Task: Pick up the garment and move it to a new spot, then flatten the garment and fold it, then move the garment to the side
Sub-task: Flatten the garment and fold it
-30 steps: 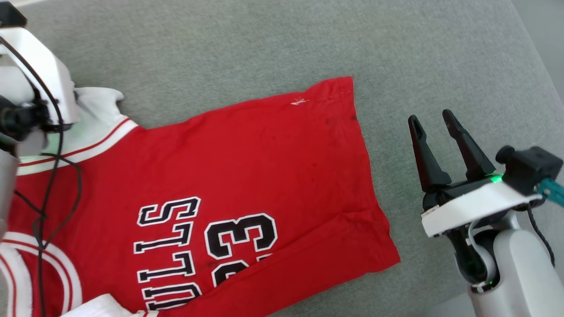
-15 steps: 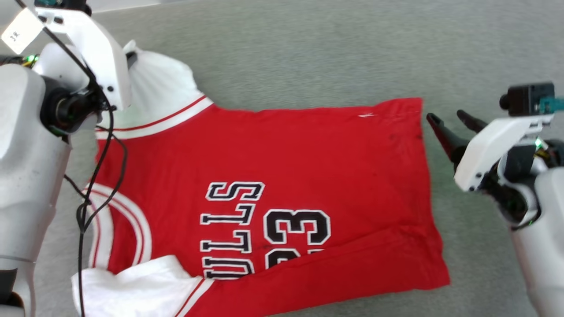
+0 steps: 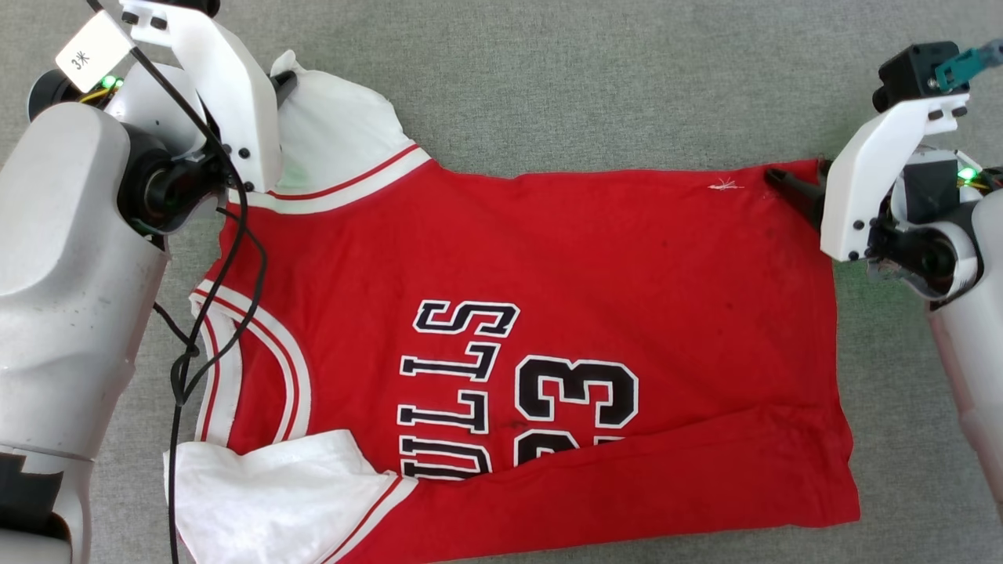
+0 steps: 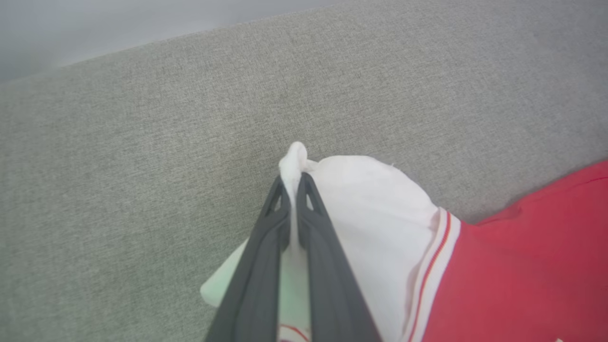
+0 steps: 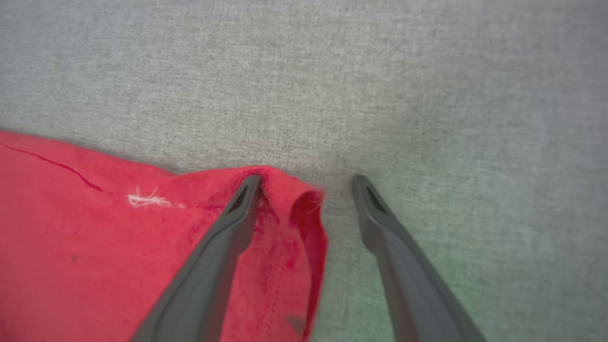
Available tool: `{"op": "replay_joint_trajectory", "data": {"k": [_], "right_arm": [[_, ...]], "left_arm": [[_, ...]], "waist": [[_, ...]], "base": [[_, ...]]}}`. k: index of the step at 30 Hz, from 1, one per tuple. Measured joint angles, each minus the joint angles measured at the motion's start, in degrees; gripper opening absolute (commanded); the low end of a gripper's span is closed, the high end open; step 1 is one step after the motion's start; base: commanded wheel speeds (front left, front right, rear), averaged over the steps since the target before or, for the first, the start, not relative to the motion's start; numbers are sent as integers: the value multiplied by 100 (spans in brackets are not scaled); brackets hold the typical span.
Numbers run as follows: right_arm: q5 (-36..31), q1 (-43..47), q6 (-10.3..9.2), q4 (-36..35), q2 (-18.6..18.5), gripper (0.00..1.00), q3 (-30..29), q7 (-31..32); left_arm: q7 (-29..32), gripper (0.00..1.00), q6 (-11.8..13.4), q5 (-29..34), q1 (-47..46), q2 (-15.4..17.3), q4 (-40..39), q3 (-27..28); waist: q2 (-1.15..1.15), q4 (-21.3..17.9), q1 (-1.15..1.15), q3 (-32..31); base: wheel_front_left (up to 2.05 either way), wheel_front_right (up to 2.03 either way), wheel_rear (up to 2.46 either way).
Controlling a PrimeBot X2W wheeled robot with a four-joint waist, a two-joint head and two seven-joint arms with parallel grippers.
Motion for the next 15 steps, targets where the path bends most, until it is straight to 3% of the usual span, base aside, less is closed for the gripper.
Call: {"op": "replay_joint_trajectory", "data": {"k": [1, 2, 3, 15], "right_arm": [[33, -42, 0, 70, -13, 100, 44, 82], [82, -101, 0, 142, -24, 30, 69, 181], [126, -151, 0, 189, -31, 0, 86, 260], [336, -26, 3, -21, -190, 0, -23, -48]], "left_arm": [[-7, 0, -4, -4, -5, -3, 7, -5], [-9, 0, -5, -7, -11, -4, 21, -12], [-15, 0, -10, -11, -13, -5, 35, -19], [-825, 0, -82, -271, 478, -21, 125, 172]], "waist": [[0, 5, 0, 12], [0, 10, 0, 18], [0, 12, 0, 20], [0, -20, 0, -397]], "base": [[0, 0, 0], [0, 0, 0], [0, 0, 0], [0, 0, 0]]}}
